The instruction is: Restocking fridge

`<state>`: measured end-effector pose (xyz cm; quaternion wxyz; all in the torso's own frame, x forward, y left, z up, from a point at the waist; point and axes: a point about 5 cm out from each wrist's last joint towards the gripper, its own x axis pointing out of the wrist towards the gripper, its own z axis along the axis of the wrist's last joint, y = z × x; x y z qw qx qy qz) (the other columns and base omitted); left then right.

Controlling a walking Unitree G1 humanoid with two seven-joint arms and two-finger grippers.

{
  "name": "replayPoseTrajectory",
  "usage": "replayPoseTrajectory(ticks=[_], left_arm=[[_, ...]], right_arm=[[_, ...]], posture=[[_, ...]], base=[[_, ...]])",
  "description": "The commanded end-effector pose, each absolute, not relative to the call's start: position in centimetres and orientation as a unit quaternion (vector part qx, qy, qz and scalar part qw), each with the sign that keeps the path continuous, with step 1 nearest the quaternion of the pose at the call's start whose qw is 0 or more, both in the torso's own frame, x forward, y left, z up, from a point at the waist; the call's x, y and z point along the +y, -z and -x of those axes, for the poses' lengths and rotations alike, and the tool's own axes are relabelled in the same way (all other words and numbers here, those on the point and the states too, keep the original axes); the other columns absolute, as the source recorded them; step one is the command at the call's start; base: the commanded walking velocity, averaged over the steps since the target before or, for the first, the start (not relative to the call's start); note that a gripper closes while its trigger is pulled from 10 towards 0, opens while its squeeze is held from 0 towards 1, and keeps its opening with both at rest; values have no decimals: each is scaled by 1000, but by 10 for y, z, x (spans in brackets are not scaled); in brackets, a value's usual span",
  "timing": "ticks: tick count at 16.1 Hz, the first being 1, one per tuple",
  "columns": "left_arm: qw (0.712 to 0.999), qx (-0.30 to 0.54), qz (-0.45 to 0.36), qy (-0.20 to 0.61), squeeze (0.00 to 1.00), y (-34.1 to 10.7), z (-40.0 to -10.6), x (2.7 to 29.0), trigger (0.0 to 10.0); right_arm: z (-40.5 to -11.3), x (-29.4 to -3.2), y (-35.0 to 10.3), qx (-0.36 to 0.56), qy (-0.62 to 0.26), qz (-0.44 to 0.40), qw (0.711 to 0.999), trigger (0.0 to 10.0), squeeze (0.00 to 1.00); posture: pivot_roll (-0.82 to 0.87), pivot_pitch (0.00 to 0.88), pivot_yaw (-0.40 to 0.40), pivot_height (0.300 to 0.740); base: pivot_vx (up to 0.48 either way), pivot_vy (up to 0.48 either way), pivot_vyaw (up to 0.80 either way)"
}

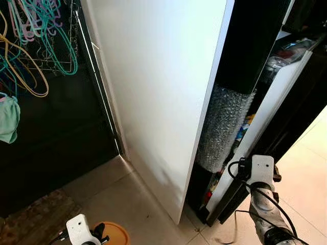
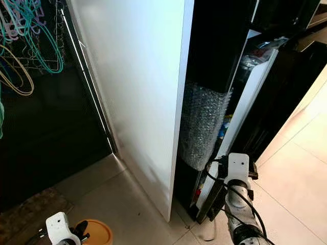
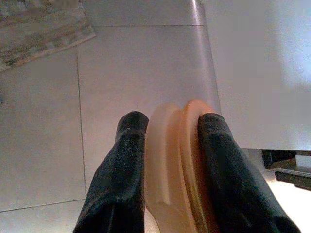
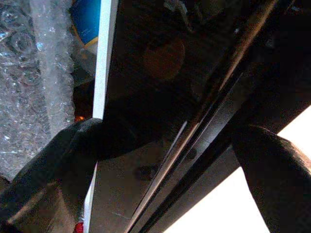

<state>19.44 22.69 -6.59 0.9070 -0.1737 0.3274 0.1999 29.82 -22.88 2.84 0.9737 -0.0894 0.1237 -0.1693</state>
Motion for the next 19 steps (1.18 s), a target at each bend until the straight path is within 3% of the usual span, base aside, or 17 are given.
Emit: replayPoseTrajectory(ticks=[1, 7, 13, 16, 19], left_arm=[[908, 329, 165, -198, 0, 67, -192, 227, 10000], [907, 333, 165, -197, 0, 68, -190, 226, 10000], [904, 344, 166, -190, 0, 71, -187, 224, 10000], [905, 348, 163, -183, 0, 72, -187, 223, 10000], [904, 352, 160, -182, 0, 73, -185, 223, 10000]], right_arm=[[-294, -244, -32, 115, 200, 94, 968, 10000, 0], [-268, -275, -19, 148, 275, 131, 941, 10000, 0], [-203, -334, 3, 225, 411, 144, 872, 10000, 0], [-191, -339, 7, 240, 432, 150, 856, 10000, 0], [-191, -325, 19, 266, 415, 114, 863, 10000, 0]], posture=[[-16, 10, -20, 740], [-22, 8, -19, 740], [-37, 8, -21, 740], [-37, 7, -20, 740], [-39, 4, -19, 740]], base=[[0, 0, 0], [0, 0, 0], [0, 0, 0], [0, 0, 0], [0, 0, 0]])
